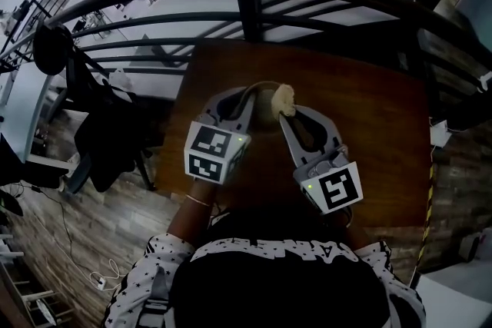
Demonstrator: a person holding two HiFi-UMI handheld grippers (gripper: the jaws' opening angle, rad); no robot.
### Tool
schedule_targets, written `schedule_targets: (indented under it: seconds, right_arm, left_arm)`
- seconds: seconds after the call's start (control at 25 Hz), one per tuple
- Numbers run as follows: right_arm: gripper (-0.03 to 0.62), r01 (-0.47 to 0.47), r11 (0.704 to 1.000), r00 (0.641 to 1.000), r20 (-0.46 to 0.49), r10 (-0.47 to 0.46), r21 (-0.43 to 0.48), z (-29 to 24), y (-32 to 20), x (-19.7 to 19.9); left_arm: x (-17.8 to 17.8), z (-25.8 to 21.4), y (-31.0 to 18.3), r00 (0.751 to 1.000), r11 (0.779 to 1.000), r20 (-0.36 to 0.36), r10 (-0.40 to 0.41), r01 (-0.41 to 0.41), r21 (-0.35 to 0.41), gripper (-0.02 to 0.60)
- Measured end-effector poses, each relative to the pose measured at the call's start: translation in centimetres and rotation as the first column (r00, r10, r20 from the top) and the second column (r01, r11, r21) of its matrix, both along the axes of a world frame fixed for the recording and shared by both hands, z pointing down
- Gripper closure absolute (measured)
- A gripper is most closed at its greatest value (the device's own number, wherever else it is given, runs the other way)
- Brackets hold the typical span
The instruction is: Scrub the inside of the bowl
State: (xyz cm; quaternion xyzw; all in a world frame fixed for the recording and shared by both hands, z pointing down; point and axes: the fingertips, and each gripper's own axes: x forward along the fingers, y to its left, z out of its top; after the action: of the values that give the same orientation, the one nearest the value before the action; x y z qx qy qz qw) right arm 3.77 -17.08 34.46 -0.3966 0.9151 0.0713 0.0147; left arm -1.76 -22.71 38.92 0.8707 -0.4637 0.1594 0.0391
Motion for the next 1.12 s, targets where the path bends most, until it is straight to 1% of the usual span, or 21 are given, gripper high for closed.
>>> schedule_targets:
  seconds: [0.12, 0.24, 0.28, 0.36, 0.48, 0.64, 0.8, 1.0, 1.12]
  right_arm:
    - [0.536, -0.058, 0.998, 0.996, -0.071, 0.06, 0.039, -0.3, -0.5, -0.2]
    - [0.536, -0.098, 0.993, 0.984, -0.142, 0.105, 0.06, -0.3, -0.5, -0.1]
    - [0.536, -0.102, 0.993, 0.982, -0.153, 0.111, 0.063, -0.3, -0.4, 0.0]
    - [0.536, -0.108, 0.992, 0.983, -0.143, 0.116, 0.061, -0.6, -0.2, 0.2]
    - [0.536, -0.099, 0.994, 0.988, -0.115, 0.104, 0.053, -1.1, -0.2, 0.1]
    - [0.537, -0.07, 0.996, 0.99, -0.115, 0.076, 0.053, -1.4, -0.2, -0.7]
    - [0.537, -0.038, 0.999, 0.993, -0.109, 0.041, 0.032, -1.6, -0.2, -1.3]
    - [0.536, -0.007, 0.999, 0.99, -0.14, 0.012, 0.042, -1.9, -0.1, -2.0]
    - [0.537, 0.006, 0.999, 0.984, -0.177, 0.0, 0.034, -1.6, 0.0, -2.6]
  left_arm:
    - [0.7, -1.3, 0.5, 1.0, 0.999, 0.017, 0.024, -0.024, 0.032, 0.56]
    - [1.6, -2.4, 1.3, 0.999, 0.998, -0.01, 0.042, -0.042, 0.044, 0.56]
    - [1.8, -2.6, 1.6, 0.999, 0.998, -0.009, 0.043, -0.042, 0.048, 0.56]
    - [2.1, -3.0, 2.0, 0.999, 0.997, 0.008, 0.04, -0.041, 0.058, 0.56]
    - [2.0, -3.6, 2.3, 0.999, 0.997, 0.017, 0.038, -0.039, 0.068, 0.56]
    - [1.7, -4.1, 2.4, 0.999, 0.996, 0.019, 0.035, -0.036, 0.08, 0.559]
    - [1.4, -4.6, 2.6, 0.999, 0.995, 0.03, 0.029, -0.032, 0.096, 0.558]
    - [1.4, -5.5, 2.7, 0.998, 0.991, 0.054, 0.026, -0.033, 0.129, 0.558]
    - [1.3, -5.7, 2.7, 0.997, 0.989, 0.073, 0.026, -0.037, 0.144, 0.558]
